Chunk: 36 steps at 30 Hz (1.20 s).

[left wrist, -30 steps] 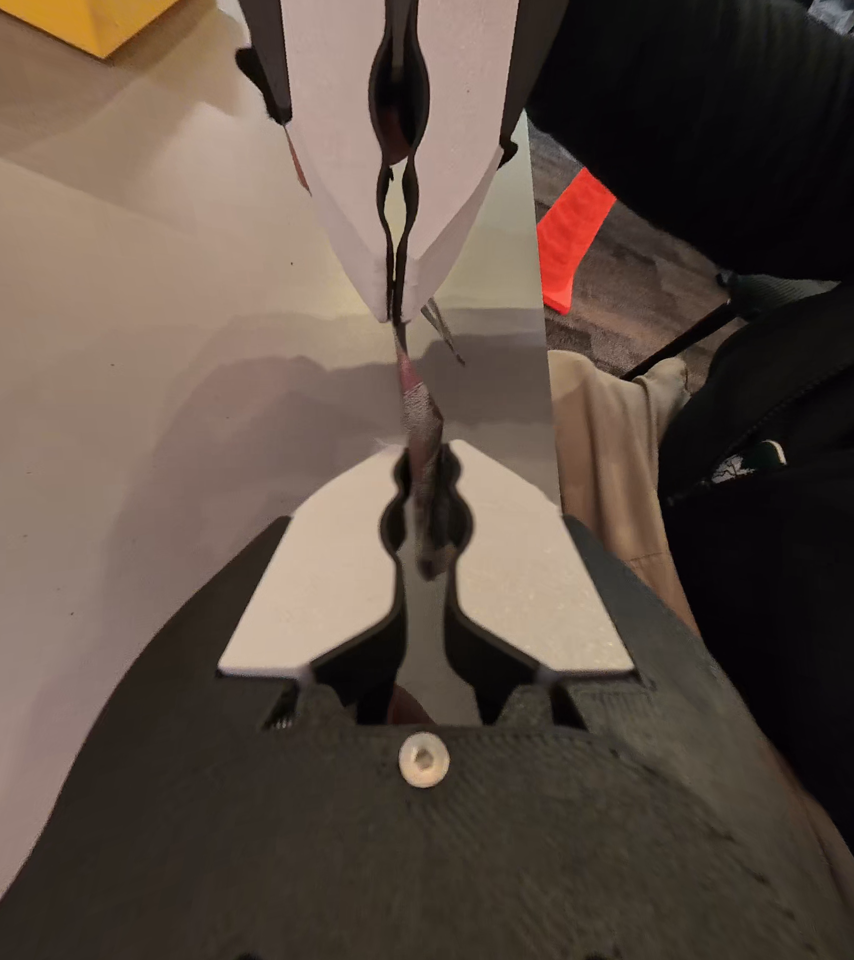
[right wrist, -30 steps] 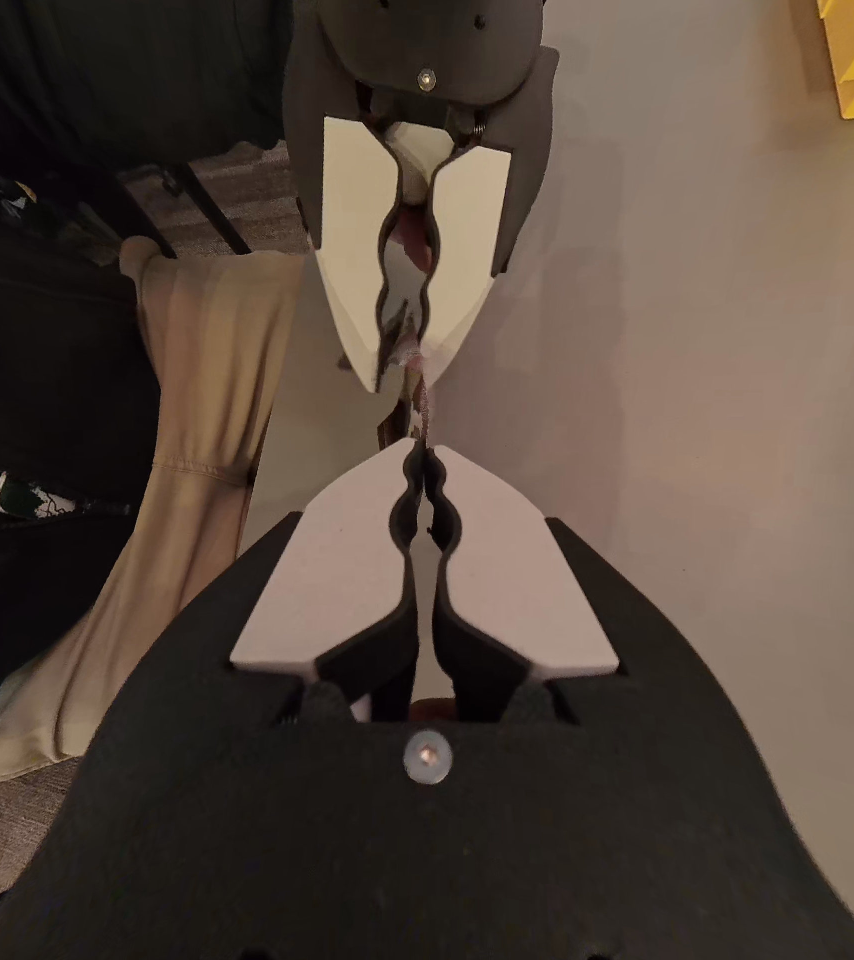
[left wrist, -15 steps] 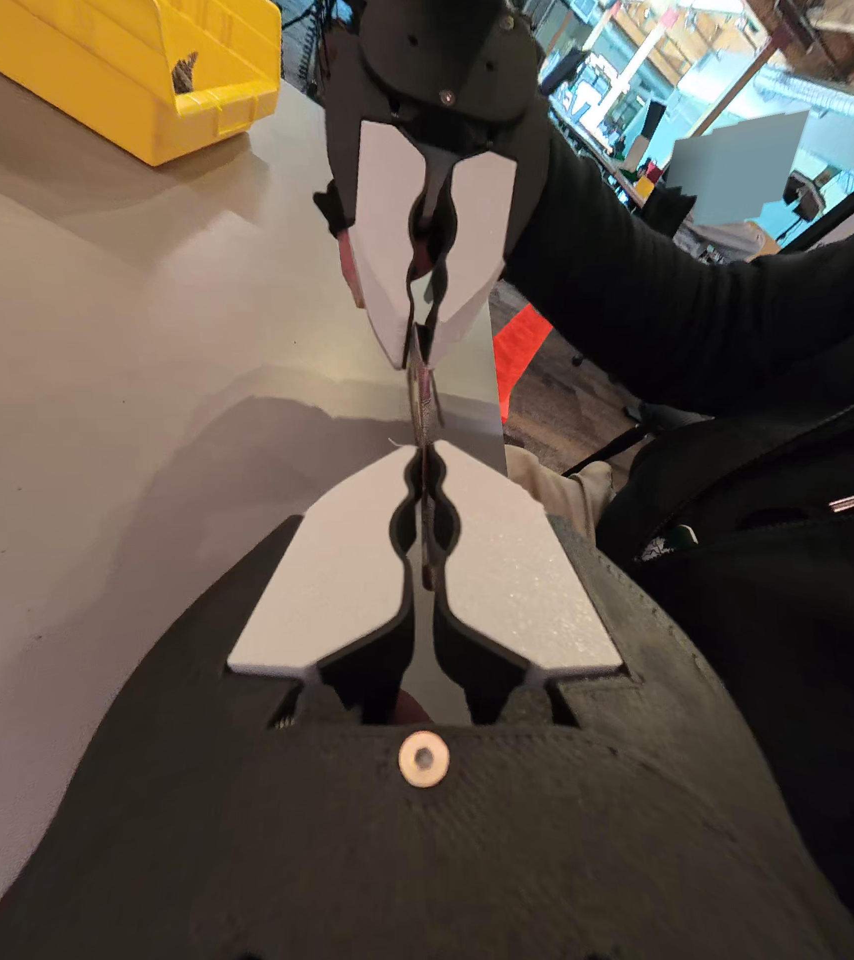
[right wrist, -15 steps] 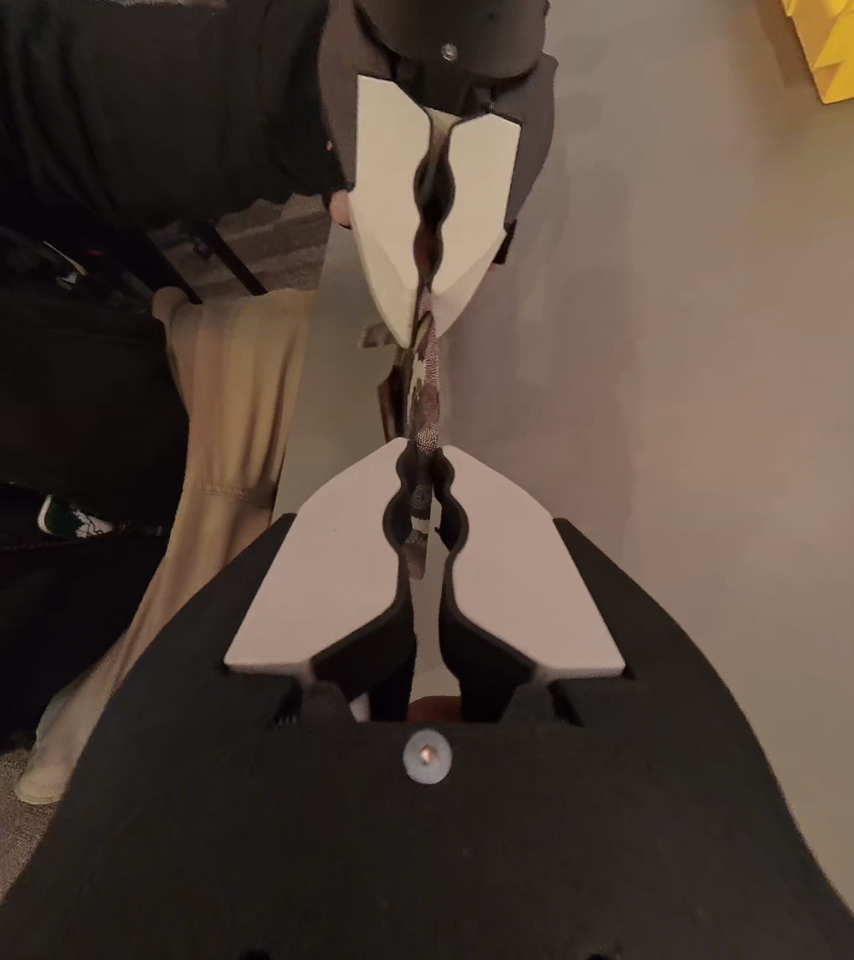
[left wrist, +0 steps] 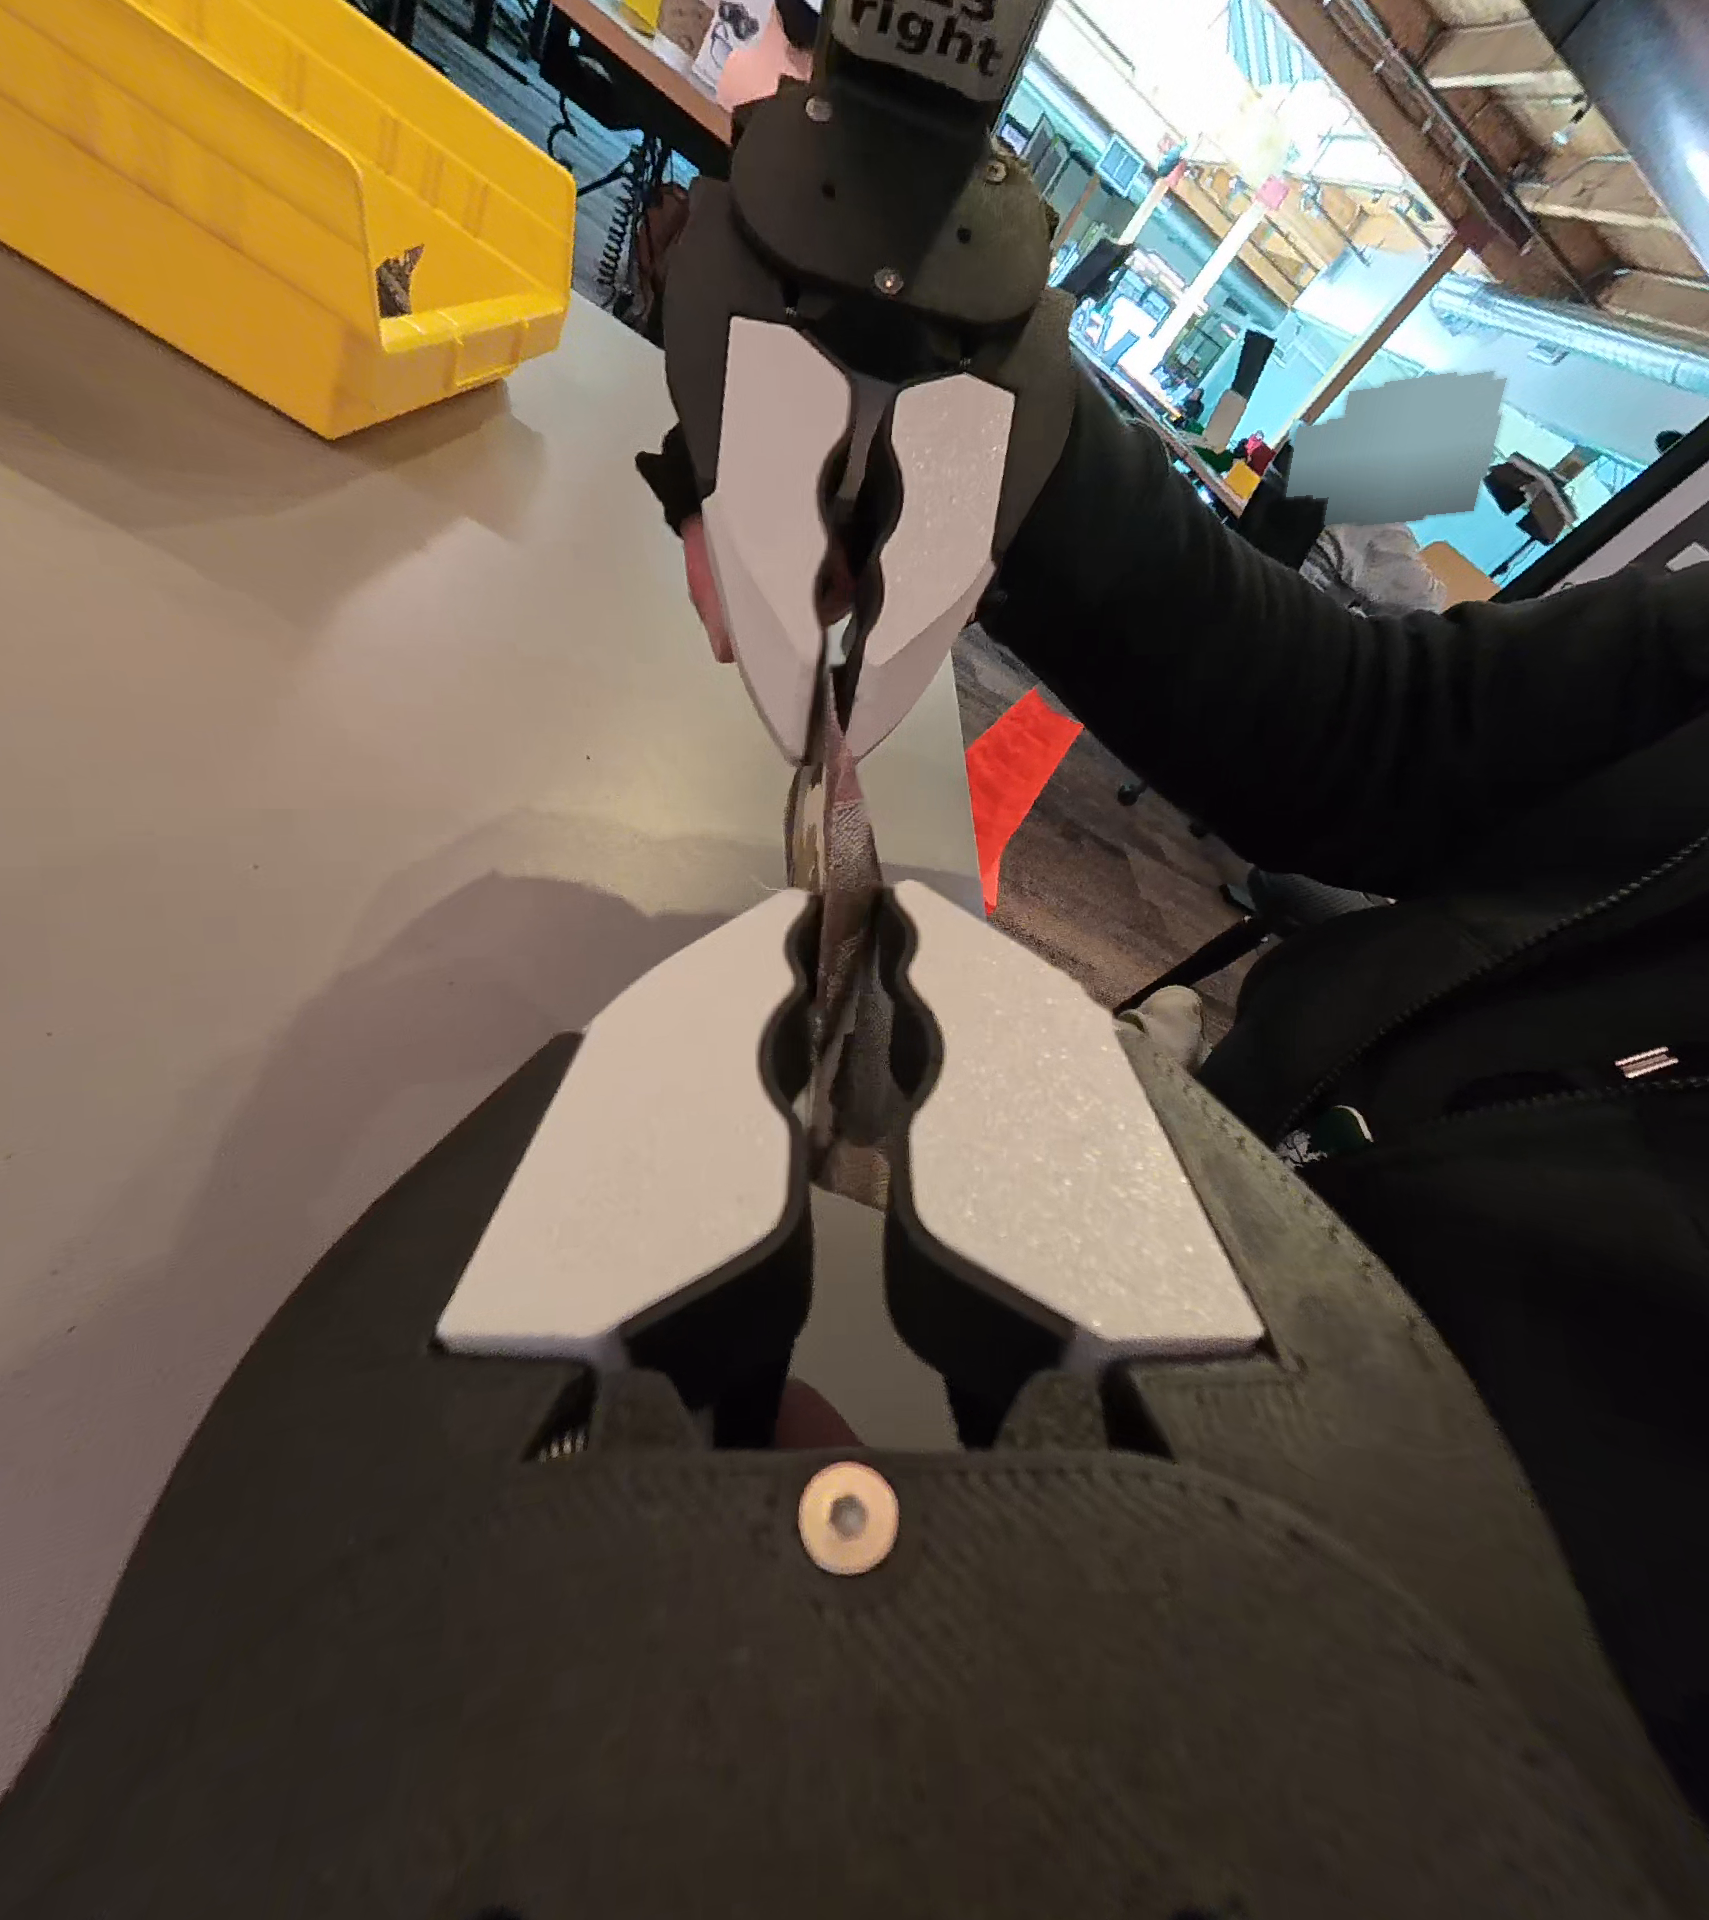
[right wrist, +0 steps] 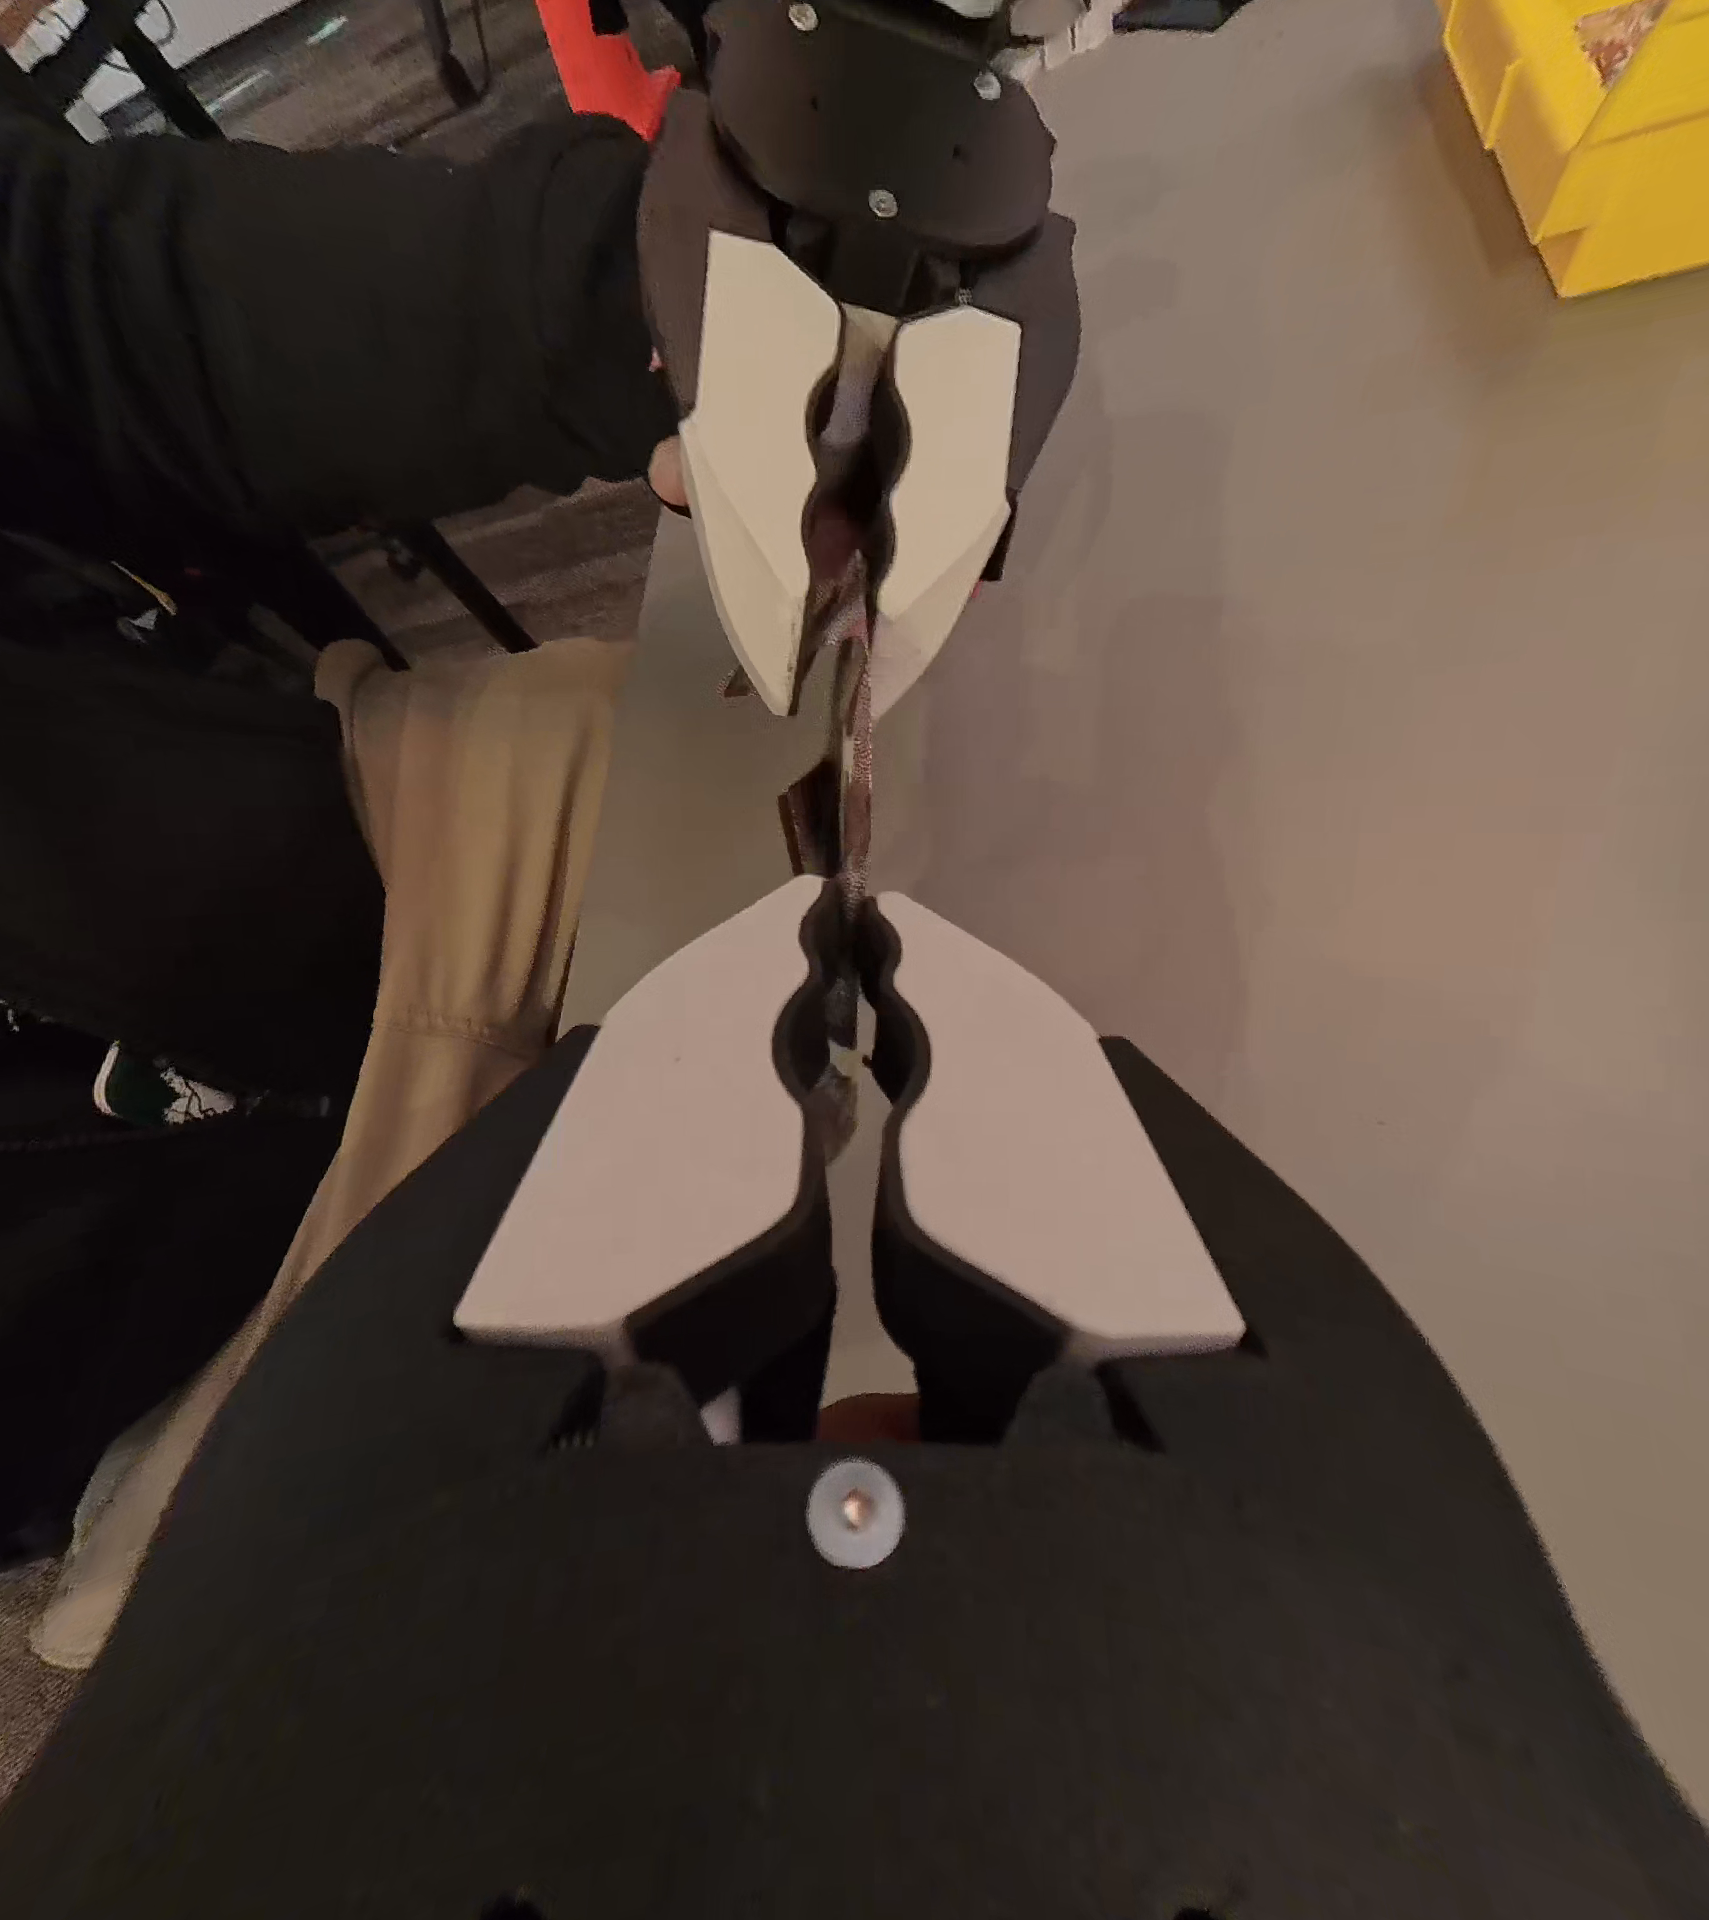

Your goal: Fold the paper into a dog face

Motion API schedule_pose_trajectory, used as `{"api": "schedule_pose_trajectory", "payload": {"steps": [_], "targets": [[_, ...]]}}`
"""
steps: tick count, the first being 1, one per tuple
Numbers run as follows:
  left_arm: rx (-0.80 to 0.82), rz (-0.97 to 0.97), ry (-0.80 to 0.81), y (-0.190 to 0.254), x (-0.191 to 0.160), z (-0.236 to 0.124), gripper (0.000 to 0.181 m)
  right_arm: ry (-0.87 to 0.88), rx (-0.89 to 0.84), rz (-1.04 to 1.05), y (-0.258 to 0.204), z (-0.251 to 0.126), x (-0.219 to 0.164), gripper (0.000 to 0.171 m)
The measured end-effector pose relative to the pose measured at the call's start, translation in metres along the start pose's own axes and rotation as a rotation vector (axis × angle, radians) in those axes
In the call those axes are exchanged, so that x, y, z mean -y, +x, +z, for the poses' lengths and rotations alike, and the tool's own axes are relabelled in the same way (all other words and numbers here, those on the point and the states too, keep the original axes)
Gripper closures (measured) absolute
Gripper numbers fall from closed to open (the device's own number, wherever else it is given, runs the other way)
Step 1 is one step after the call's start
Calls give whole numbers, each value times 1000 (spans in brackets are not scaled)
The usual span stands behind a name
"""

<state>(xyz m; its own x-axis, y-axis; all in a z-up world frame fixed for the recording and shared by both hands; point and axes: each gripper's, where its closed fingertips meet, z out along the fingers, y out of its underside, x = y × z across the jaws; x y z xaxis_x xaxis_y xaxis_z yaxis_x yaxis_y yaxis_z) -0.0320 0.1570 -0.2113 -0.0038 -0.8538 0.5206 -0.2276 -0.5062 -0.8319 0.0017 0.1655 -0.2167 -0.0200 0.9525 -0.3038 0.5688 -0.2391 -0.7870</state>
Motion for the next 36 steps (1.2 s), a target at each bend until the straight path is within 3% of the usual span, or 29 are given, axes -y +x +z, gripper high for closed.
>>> {"api": "schedule_pose_trajectory", "payload": {"steps": [1,3,6,12,16,36], "targets": [[7,3,-2,-1,0,0,181,-17,-5,9,1,0,-2,166],[21,6,2,-3,1,2,181,-22,15,-9,-4,1,-1,150],[23,1,23,-4,3,1,181,-20,14,-26,-4,-2,1,143],[-13,24,59,3,9,-2,181,167,126,66,-1,-23,14,158],[-22,43,58,7,11,0,181,204,199,73,-8,-20,13,165],[7,-21,102,-5,15,3,181,81,71,31,0,-7,16,169]]}}
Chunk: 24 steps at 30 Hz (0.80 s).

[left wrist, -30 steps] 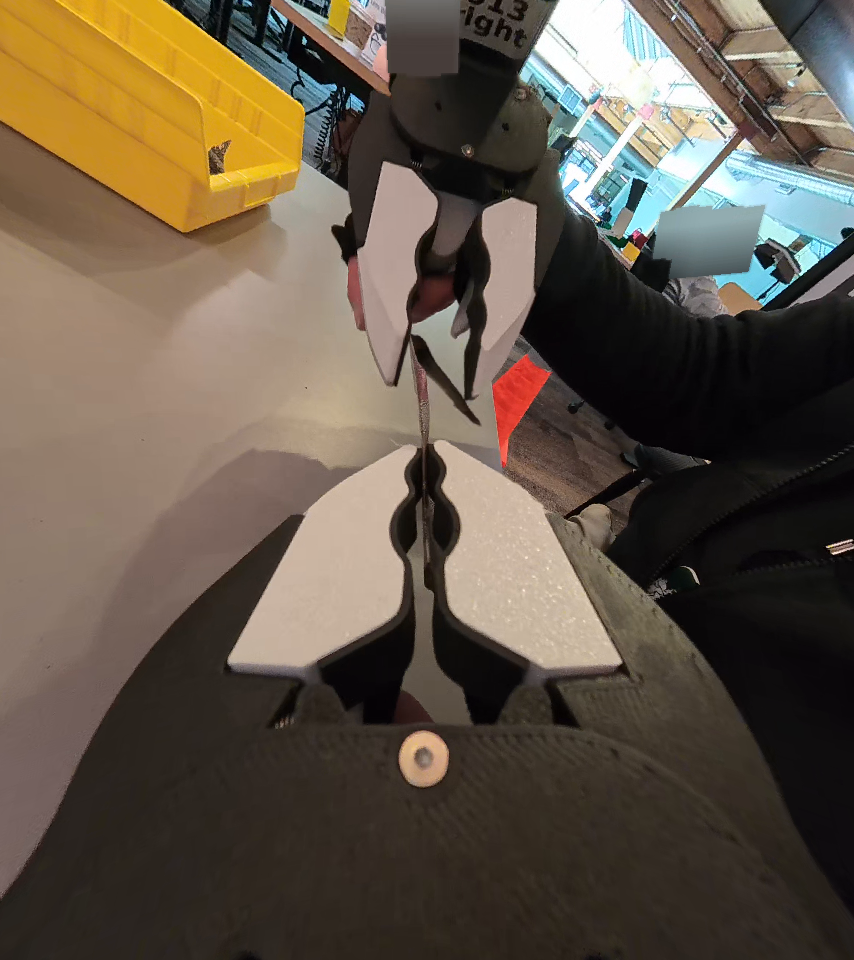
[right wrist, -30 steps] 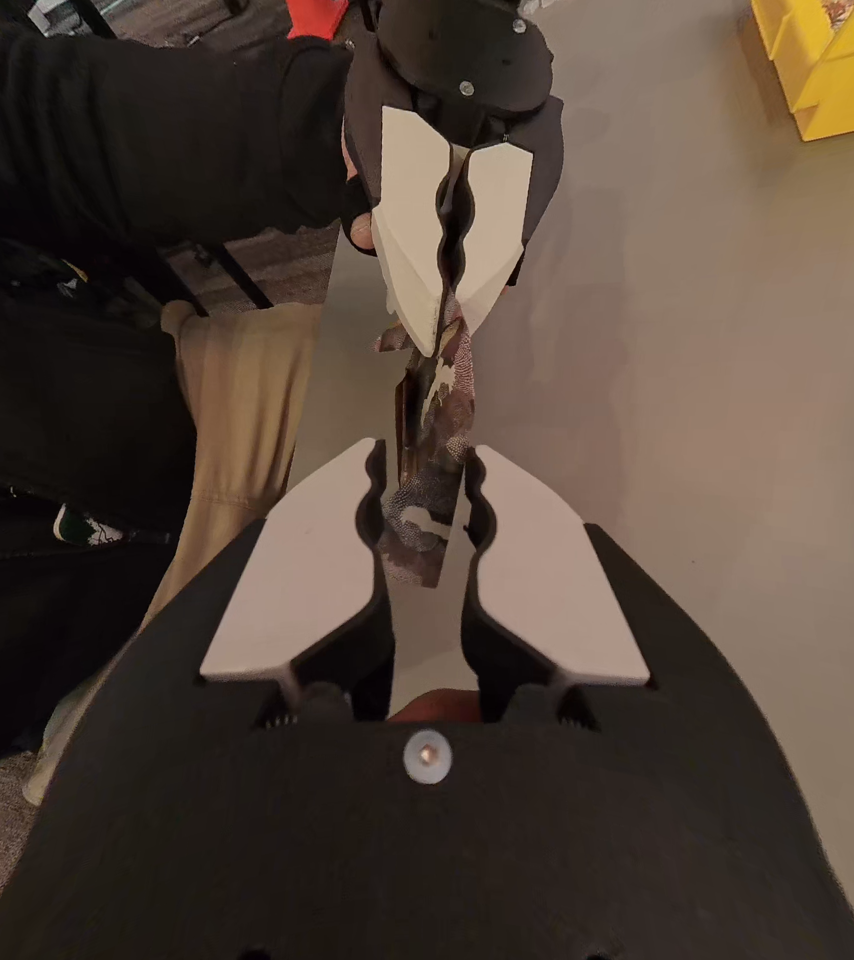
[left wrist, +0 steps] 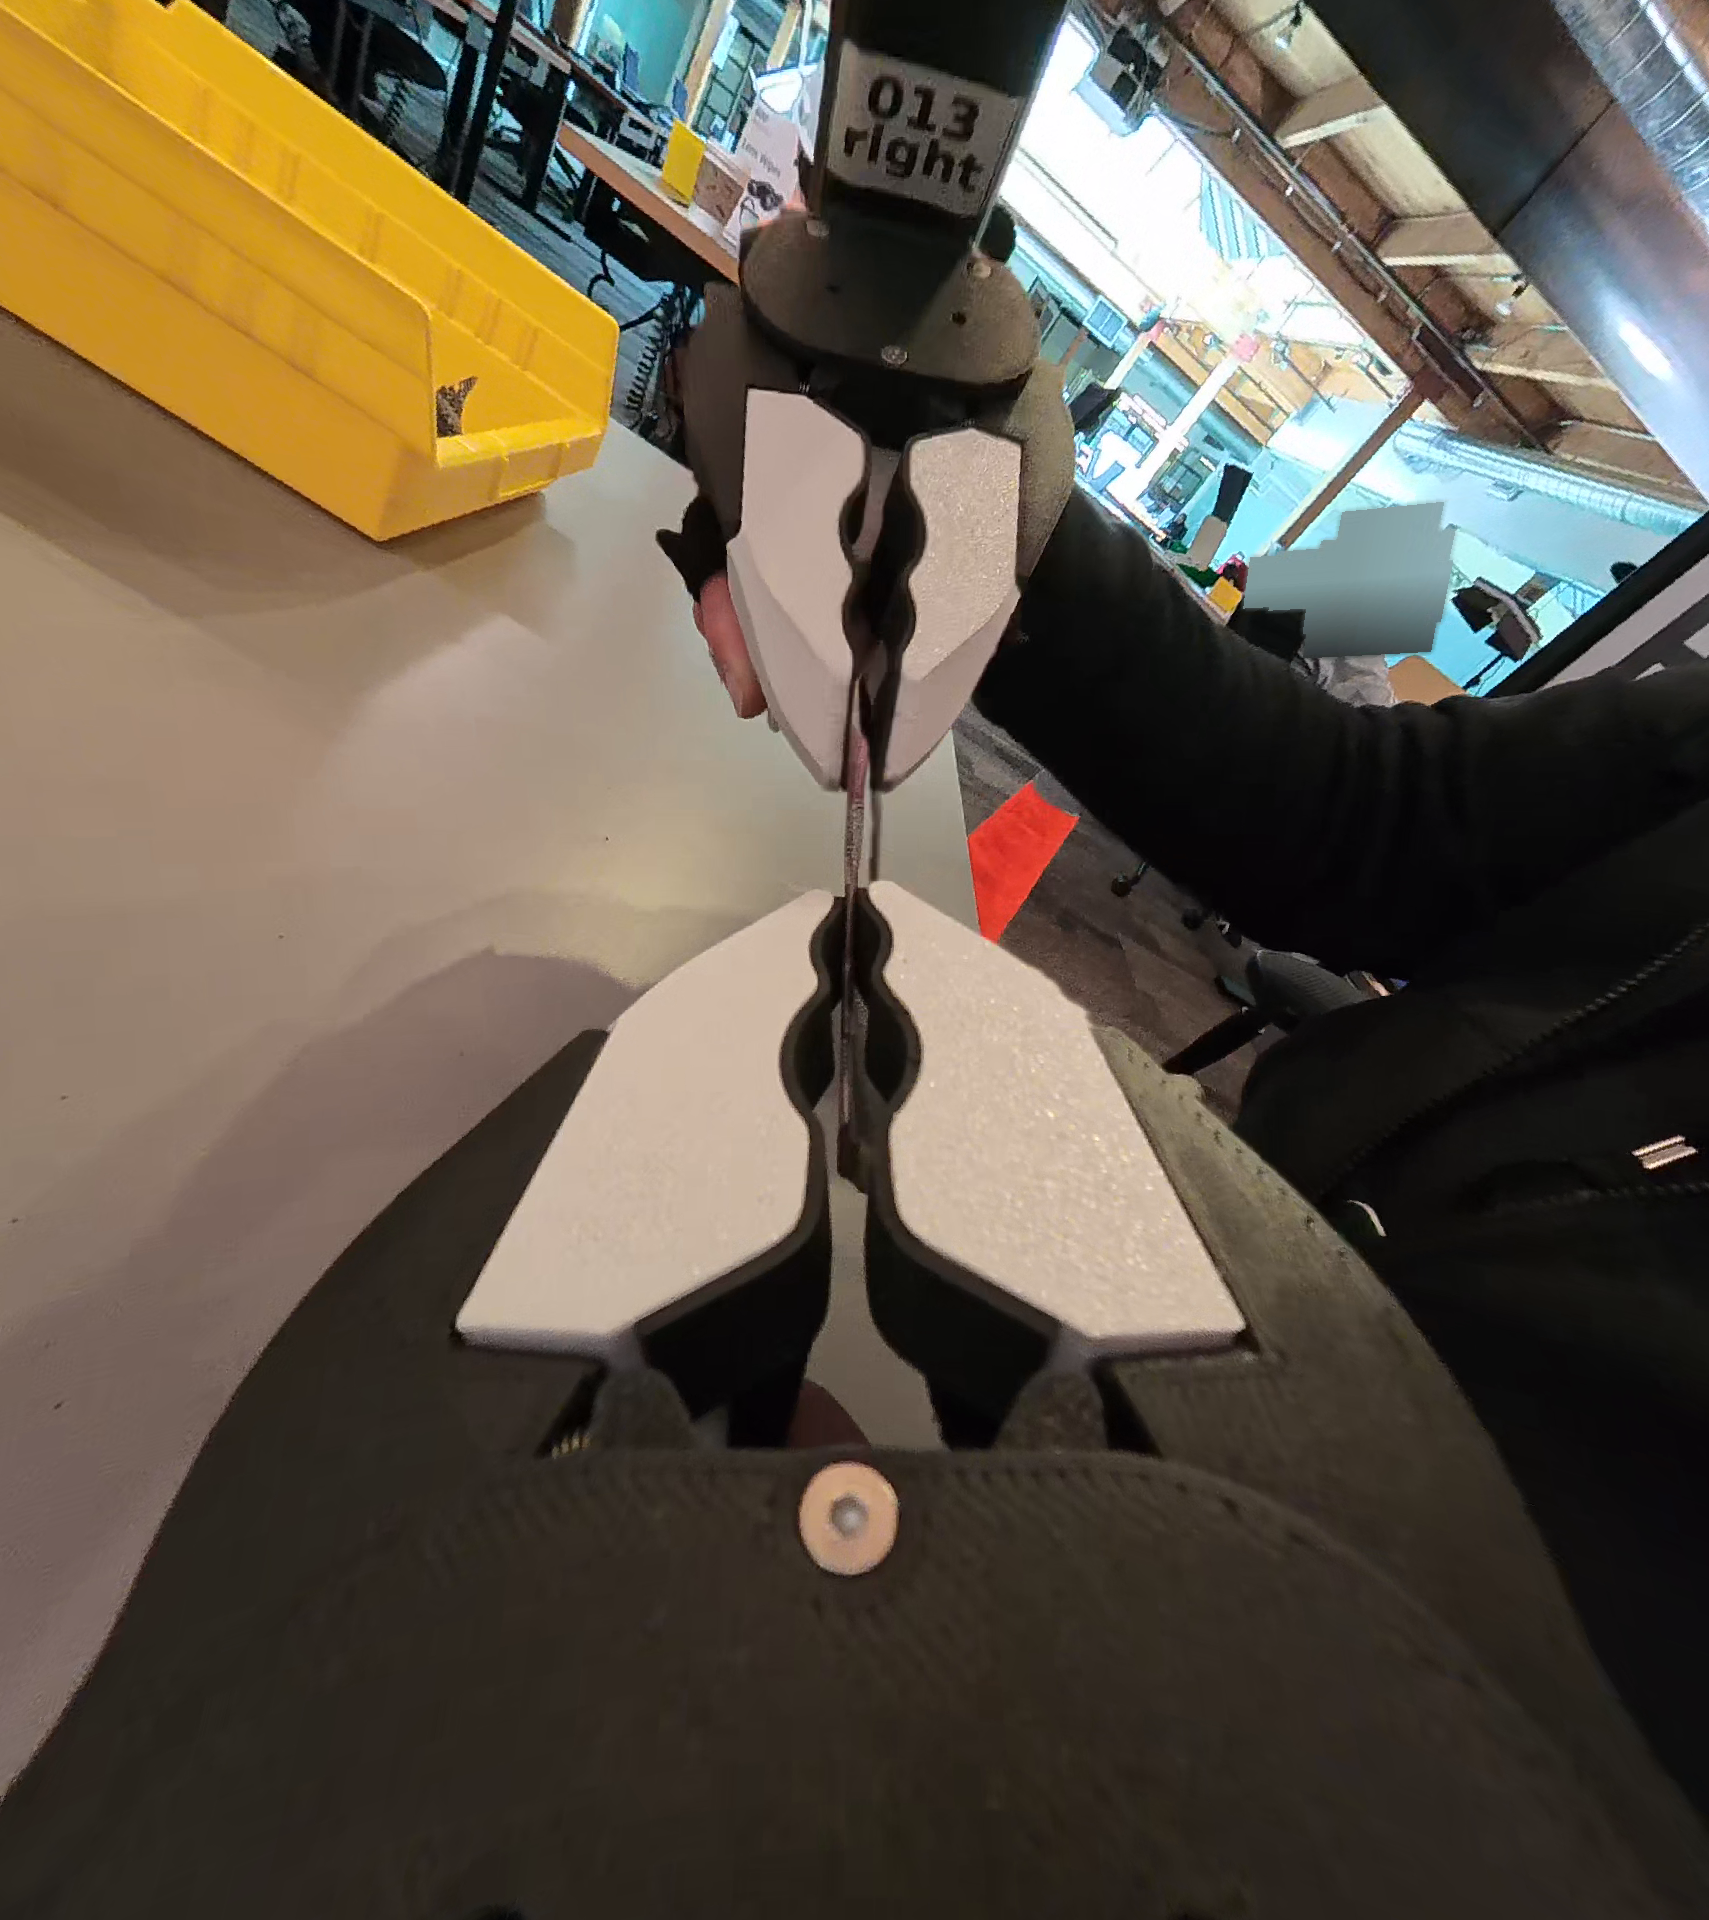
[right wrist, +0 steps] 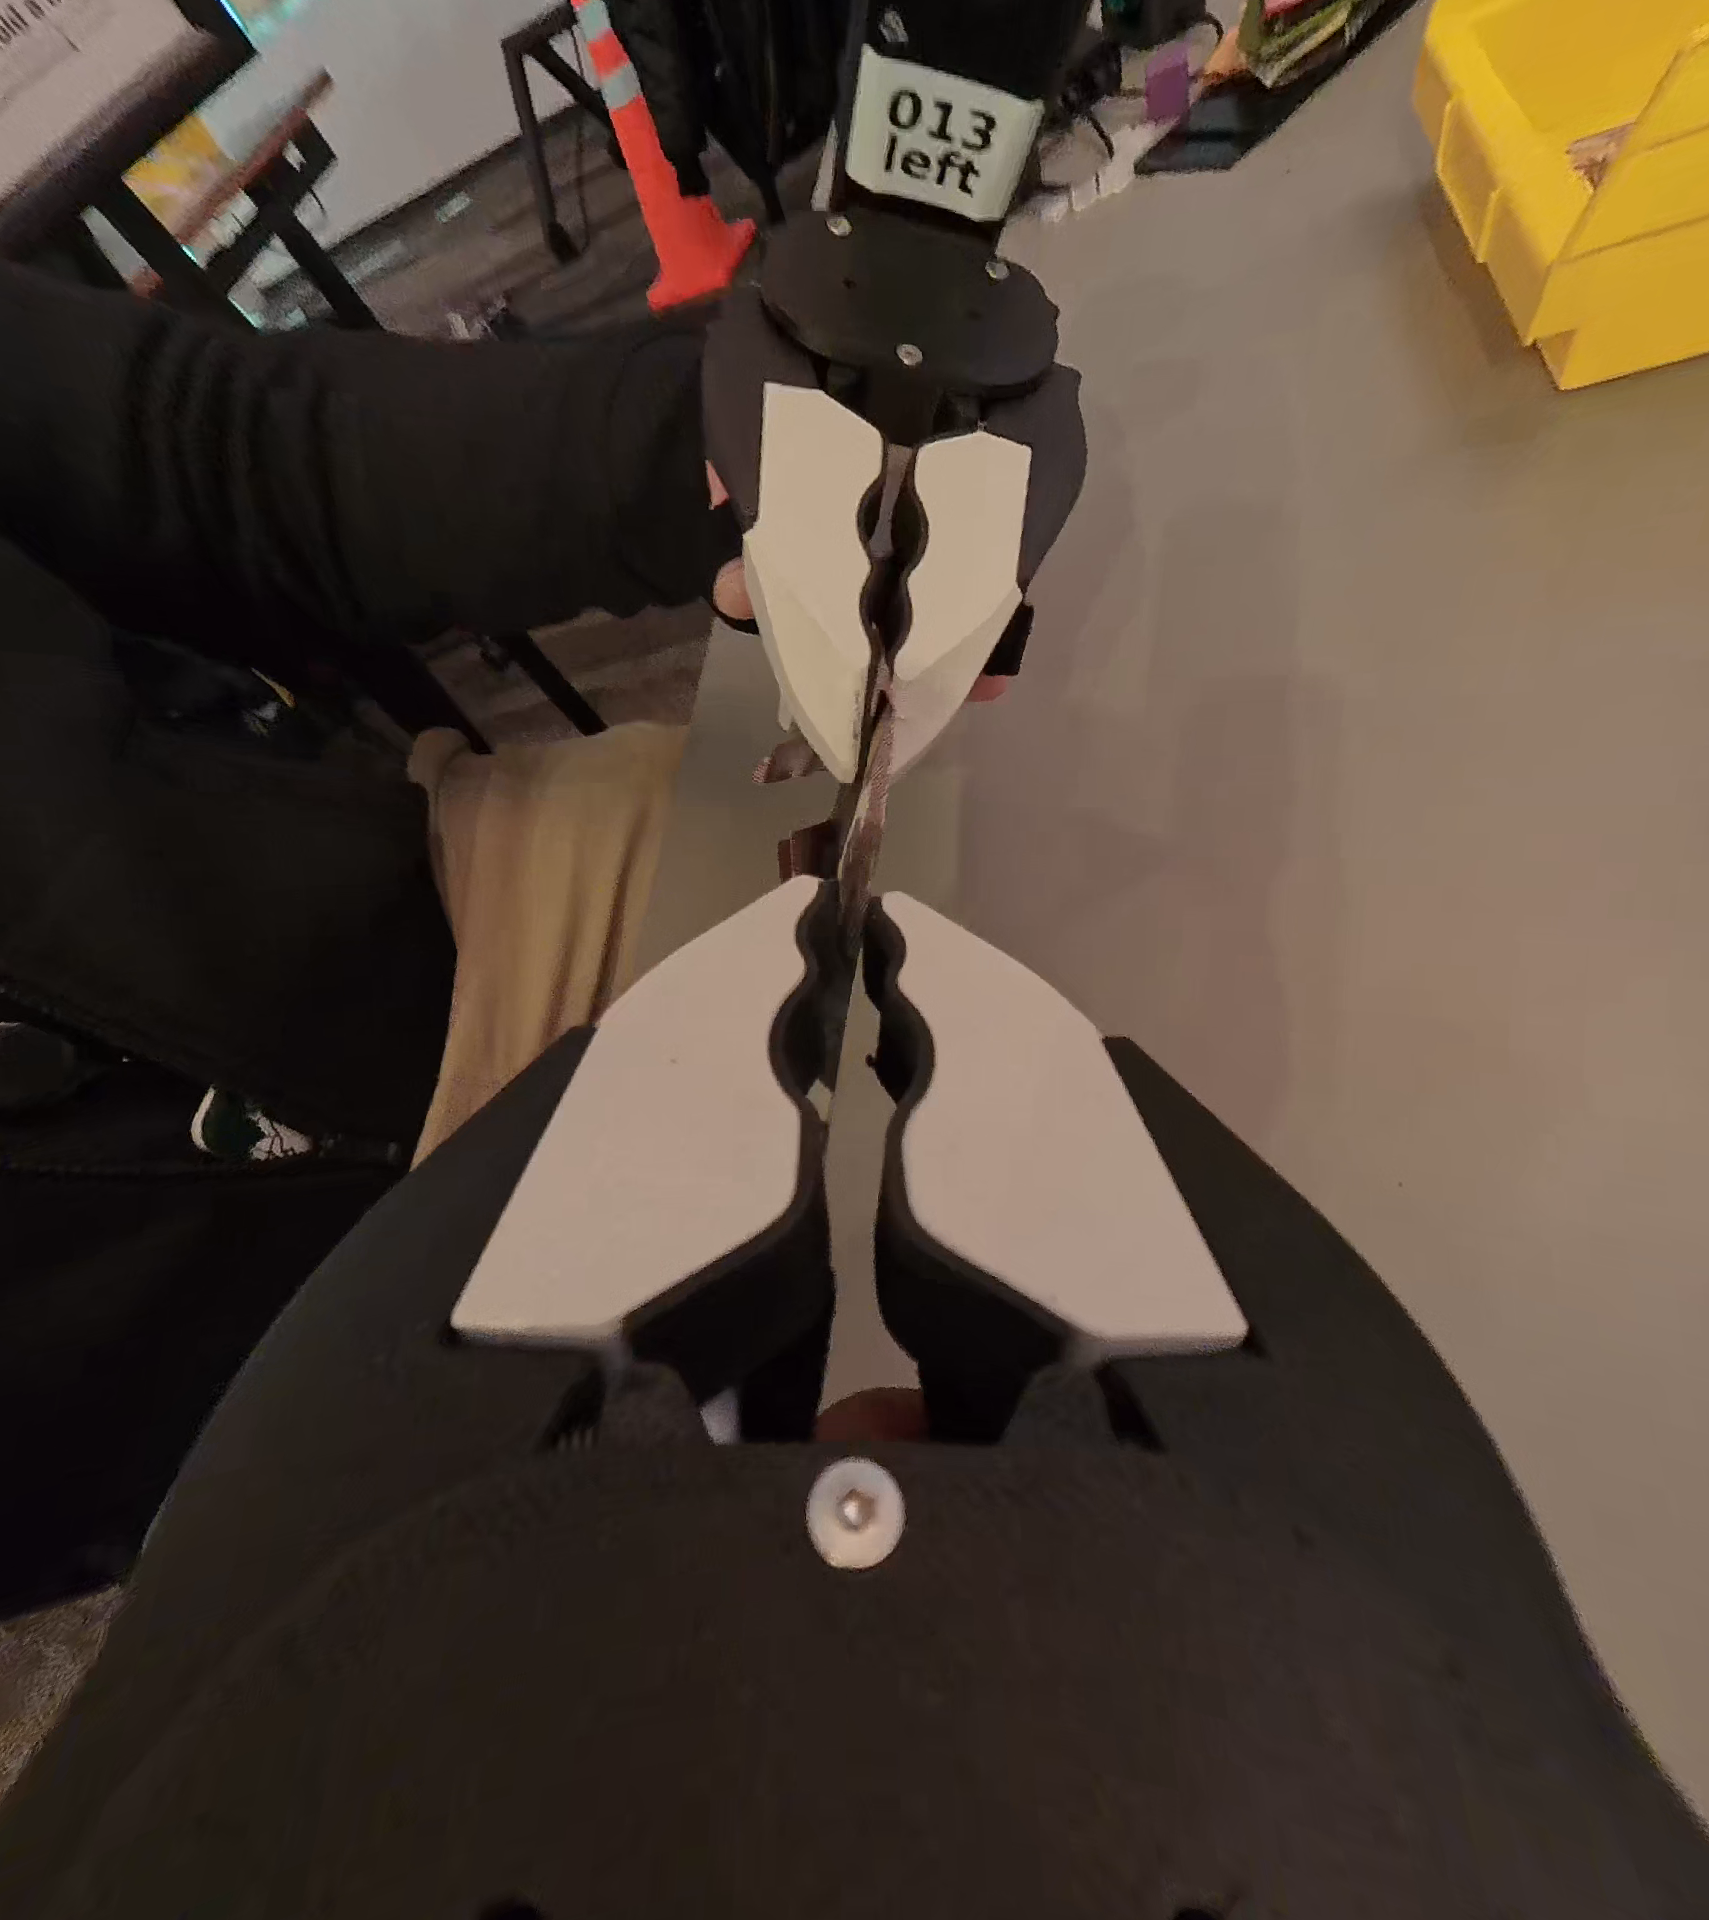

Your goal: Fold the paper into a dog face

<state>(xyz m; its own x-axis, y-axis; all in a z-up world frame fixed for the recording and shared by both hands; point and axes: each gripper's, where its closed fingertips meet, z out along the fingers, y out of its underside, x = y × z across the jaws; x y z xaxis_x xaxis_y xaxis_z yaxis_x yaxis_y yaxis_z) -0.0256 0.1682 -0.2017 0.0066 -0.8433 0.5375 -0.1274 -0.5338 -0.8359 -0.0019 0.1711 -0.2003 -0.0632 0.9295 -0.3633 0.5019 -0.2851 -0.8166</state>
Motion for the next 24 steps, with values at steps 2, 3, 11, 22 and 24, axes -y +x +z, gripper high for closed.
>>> {"api": "schedule_pose_trajectory", "payload": {"steps": [2,3,11,22,24], "targets": [[-13,5,-7,3,-1,2,181,-39,-17,-15,2,3,-2,171],[-8,8,-2,2,-1,2,181,-45,-38,-17,5,3,-1,171],[30,-6,80,-7,11,-3,181,92,-33,88,15,-17,21,171],[118,-53,92,-30,3,-7,153,260,-254,173,50,-116,32,171],[228,-30,52,-47,-4,-7,153,321,-393,199,65,-161,34,171]]}}
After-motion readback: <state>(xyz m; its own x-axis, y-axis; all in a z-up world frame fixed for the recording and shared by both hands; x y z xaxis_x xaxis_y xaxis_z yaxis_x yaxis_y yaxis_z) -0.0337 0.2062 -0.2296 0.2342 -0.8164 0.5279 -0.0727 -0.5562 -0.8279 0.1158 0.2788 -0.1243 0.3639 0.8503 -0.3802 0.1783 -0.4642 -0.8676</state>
